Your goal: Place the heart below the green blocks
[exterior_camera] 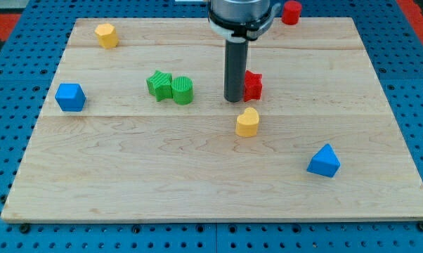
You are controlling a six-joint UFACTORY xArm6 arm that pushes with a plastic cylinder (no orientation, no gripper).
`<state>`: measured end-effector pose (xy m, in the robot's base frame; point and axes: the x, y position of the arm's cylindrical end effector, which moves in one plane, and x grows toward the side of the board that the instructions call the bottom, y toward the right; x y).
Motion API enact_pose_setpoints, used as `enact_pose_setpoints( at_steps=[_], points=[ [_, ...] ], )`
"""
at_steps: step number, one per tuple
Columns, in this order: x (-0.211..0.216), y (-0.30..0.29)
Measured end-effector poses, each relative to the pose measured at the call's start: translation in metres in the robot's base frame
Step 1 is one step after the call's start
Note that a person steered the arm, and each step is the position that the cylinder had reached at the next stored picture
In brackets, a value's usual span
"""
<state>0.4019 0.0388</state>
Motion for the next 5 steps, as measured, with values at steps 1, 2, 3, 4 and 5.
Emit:
enact_pose_setpoints(
  at_steps=[1,2,3,4,5],
  points=[
    [0.056,0.014],
    [0.084,-0.031],
    [0.094,-0.039],
    [0.044,-0.008],
    [0.086,0.046]
  ],
)
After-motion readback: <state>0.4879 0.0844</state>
